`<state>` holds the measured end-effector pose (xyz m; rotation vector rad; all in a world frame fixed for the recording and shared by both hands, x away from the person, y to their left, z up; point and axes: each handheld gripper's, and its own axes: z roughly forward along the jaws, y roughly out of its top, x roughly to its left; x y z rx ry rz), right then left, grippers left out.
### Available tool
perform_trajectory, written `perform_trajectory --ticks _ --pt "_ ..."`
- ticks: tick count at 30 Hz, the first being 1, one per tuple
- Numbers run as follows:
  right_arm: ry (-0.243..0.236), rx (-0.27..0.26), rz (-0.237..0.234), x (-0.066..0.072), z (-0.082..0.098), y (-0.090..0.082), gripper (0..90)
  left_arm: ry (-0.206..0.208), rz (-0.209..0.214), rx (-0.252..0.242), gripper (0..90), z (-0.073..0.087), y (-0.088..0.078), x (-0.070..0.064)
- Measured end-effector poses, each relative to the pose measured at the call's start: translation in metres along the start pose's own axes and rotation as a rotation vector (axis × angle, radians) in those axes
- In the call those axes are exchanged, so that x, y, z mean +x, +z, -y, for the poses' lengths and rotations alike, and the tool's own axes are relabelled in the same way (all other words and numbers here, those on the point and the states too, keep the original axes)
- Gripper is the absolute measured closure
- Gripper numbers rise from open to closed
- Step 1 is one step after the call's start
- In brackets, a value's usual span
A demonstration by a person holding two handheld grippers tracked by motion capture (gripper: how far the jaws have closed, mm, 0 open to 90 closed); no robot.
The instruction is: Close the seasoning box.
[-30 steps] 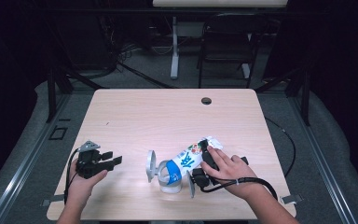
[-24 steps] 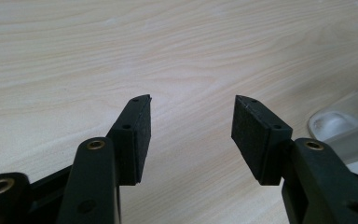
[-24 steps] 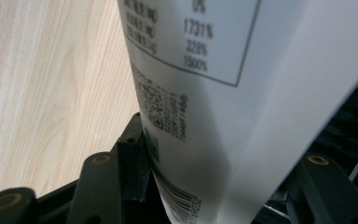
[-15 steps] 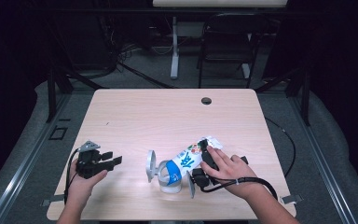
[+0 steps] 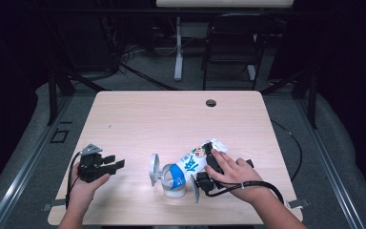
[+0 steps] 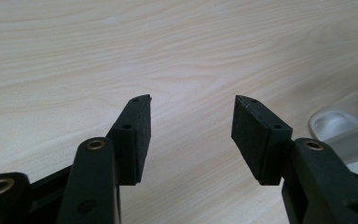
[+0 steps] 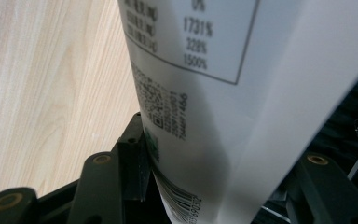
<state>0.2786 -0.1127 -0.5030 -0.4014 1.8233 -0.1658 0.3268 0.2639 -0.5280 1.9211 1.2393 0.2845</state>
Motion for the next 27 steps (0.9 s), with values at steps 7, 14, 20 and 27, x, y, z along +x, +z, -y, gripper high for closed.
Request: perform_trajectory --ticks 7,14,20,27 --pt "0.004 -0.007 -0.003 -0.0001 0.0003 0.0003 47.5 0.000 0.000 0.000 47.9 0.0001 0.0004 0.0003" --pt "0.004 -0.006 -0.003 0.0000 0.0003 0.0004 47.7 0.003 0.000 0.000 47.9 0.0000 0.0004 0.0004" --pt "-0.009 0.005 0.000 -0.0008 -0.0001 -0.0008 47.9 0.001 -0.002 0.001 47.9 0.0002 0.0005 0.0003" --pt "-0.009 0.005 0.001 -0.0006 0.0000 -0.0008 48.1 0.003 0.000 0.005 47.9 0.0002 0.0007 0.0002"
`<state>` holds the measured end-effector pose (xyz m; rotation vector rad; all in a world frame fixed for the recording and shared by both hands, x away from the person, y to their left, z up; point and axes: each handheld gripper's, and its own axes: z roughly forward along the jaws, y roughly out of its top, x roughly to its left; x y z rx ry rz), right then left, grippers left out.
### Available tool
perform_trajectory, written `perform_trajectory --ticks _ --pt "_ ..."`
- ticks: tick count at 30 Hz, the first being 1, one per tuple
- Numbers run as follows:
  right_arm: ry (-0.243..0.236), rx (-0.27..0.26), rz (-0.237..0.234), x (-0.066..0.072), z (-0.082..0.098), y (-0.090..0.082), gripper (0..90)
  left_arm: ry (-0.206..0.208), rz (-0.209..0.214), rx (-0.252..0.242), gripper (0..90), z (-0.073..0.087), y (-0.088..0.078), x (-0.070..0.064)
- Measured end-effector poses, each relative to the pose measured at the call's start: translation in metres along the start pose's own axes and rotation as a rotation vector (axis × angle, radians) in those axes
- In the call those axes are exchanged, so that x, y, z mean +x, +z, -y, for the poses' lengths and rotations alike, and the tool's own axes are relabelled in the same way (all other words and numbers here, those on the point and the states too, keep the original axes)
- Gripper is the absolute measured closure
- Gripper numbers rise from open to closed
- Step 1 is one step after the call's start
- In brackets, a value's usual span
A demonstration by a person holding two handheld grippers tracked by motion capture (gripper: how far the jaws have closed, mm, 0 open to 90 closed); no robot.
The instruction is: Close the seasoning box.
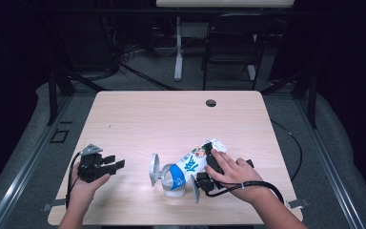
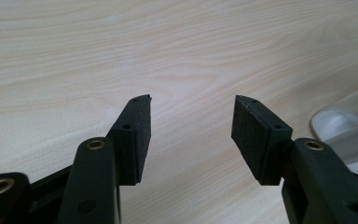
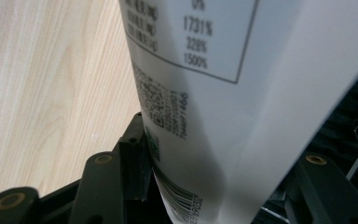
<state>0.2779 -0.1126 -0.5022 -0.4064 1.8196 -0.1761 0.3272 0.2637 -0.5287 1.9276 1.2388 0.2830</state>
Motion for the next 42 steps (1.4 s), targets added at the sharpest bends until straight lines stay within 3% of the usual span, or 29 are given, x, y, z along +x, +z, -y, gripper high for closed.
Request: perform_trajectory --ticks 12,42 --pt "0.016 -0.018 -0.001 0.0017 0.0007 0.0013 48.3 -0.001 0.001 0.002 47.9 0.0002 0.0003 0.0001" --pt "0.004 -0.015 0.004 0.0016 0.0003 0.0006 48.6 -0.005 0.000 0.010 47.8 0.0009 0.0009 0.0010"
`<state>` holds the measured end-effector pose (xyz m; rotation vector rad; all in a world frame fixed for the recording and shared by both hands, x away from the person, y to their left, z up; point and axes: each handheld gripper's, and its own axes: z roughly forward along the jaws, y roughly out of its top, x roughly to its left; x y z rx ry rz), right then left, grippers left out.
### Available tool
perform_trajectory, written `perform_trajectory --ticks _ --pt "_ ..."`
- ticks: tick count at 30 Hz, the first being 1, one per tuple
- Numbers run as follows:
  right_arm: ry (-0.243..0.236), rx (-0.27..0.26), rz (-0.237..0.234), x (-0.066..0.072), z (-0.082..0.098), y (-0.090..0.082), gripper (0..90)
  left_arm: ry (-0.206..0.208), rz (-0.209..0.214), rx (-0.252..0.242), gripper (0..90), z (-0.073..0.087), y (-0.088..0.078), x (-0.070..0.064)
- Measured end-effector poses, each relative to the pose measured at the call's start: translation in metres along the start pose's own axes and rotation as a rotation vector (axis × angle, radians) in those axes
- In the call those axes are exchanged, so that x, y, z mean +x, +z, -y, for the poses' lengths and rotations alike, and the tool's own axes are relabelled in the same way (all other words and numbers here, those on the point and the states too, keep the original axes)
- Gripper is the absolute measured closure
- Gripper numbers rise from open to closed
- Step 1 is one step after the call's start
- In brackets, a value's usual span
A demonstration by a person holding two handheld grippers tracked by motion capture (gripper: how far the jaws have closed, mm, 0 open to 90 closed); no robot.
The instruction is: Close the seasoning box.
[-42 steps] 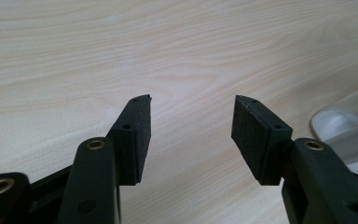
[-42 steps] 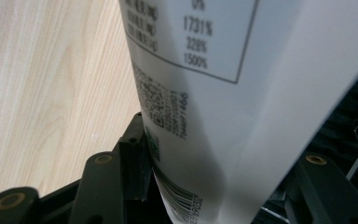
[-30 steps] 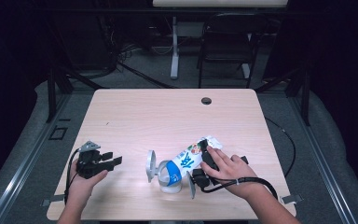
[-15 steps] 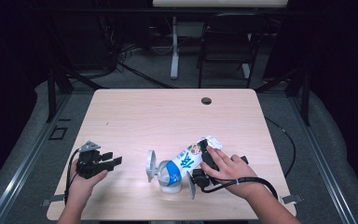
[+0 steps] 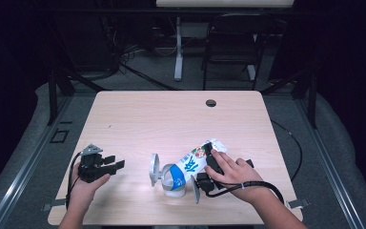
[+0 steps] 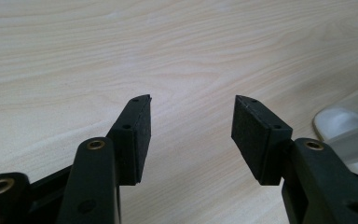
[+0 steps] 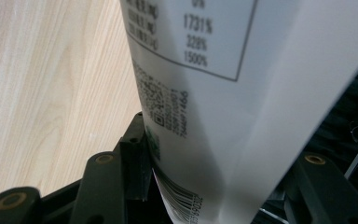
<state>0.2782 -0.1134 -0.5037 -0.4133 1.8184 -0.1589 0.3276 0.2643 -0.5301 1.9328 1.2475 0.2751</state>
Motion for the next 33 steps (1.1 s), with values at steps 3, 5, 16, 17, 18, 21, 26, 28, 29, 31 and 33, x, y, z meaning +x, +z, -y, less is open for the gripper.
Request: perform_trajectory --ticks 3,5,16,17,18,21,26,28,29,31,33 --pt "-0.001 0.000 0.001 -0.0002 -0.0001 -0.0001 48.6 0.000 0.000 0.000 47.9 -0.0001 -0.0001 0.0000" --pt "-0.001 0.000 0.000 -0.0002 0.0000 -0.0001 48.6 0.000 0.001 0.000 47.9 -0.0001 -0.0002 0.0000" --pt "-0.006 -0.002 0.004 -0.0001 -0.0001 -0.0001 48.7 0.000 0.000 0.001 47.9 0.0000 -0.0001 0.0001" --pt "-0.007 -0.001 0.006 -0.0001 -0.0001 -0.0002 48.7 -0.001 0.001 -0.003 47.9 0.0002 0.0001 0.0001" --pt "-0.008 -0.002 0.007 -0.0001 -0.0001 -0.0002 48.7 -0.002 0.001 -0.005 47.9 0.0003 0.0003 0.0001" --pt "-0.010 -0.001 0.007 -0.0005 -0.0003 -0.0003 48.8 -0.001 0.001 -0.006 47.9 0.0004 0.0004 0.0003" --pt "-0.013 -0.001 0.008 -0.0007 -0.0003 -0.0004 48.8 -0.002 0.000 -0.006 47.9 0.0005 0.0005 0.0005" --pt "-0.014 -0.001 0.008 -0.0007 -0.0005 -0.0005 48.9 -0.002 0.000 -0.006 47.9 0.0005 0.0005 0.0005" --pt "-0.013 -0.001 0.007 -0.0008 -0.0004 -0.0005 48.9 -0.002 0.000 -0.006 47.9 0.0005 0.0004 0.0005" --pt "-0.012 -0.002 0.006 -0.0007 -0.0003 -0.0005 48.9 -0.002 0.001 -0.006 47.9 0.0005 0.0005 0.0005" --pt "-0.011 -0.001 0.005 -0.0006 -0.0004 -0.0005 48.9 -0.002 0.001 -0.006 47.9 0.0005 0.0006 0.0005"
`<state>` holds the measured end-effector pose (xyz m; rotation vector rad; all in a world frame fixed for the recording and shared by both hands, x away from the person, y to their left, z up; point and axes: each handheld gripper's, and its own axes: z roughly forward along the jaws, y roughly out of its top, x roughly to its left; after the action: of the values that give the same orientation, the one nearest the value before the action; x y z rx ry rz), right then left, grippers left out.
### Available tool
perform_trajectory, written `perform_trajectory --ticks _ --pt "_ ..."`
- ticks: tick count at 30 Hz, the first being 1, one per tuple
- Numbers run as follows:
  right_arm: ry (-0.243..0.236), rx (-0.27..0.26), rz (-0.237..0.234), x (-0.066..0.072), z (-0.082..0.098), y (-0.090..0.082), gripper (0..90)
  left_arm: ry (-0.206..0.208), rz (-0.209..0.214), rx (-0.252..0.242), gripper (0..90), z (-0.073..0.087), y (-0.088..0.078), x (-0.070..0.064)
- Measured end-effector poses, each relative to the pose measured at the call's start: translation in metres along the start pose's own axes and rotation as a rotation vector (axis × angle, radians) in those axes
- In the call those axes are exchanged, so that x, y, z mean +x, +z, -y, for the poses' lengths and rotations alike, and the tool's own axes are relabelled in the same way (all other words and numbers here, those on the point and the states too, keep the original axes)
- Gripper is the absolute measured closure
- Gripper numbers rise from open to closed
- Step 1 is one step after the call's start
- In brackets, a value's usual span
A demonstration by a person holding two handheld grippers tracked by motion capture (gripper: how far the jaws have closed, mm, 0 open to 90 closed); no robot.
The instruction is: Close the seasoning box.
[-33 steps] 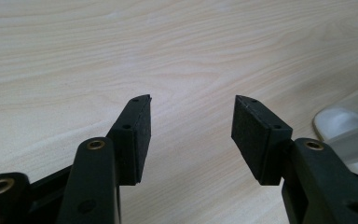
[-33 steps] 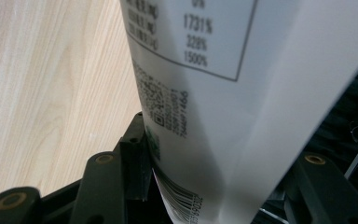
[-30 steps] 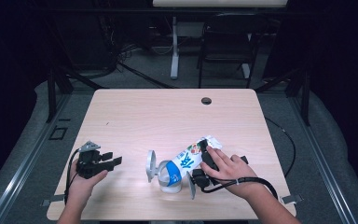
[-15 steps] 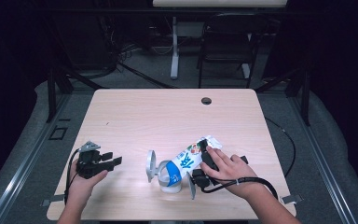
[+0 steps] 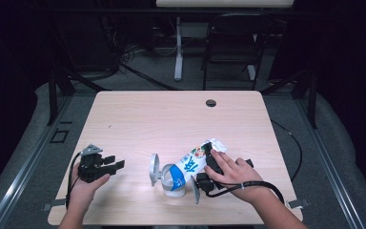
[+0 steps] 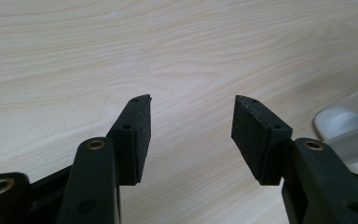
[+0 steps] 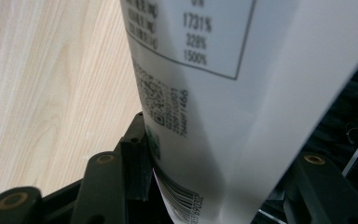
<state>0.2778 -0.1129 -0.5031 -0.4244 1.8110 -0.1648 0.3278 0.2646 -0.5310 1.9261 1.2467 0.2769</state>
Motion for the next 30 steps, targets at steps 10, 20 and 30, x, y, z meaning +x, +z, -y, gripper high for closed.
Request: perform_trajectory --ticks 10,20,30 --pt "-0.002 -0.003 0.002 0.0003 0.0003 0.0001 49.1 0.001 -0.001 0.003 47.9 0.0002 0.0003 0.0002" --pt "-0.010 -0.004 0.010 0.0004 0.0002 -0.0002 49.3 0.001 -0.002 0.005 47.9 0.0003 0.0005 0.0002" --pt "-0.015 -0.002 0.012 0.0002 0.0001 -0.0006 49.5 0.001 -0.002 0.006 47.9 0.0003 0.0006 0.0002"
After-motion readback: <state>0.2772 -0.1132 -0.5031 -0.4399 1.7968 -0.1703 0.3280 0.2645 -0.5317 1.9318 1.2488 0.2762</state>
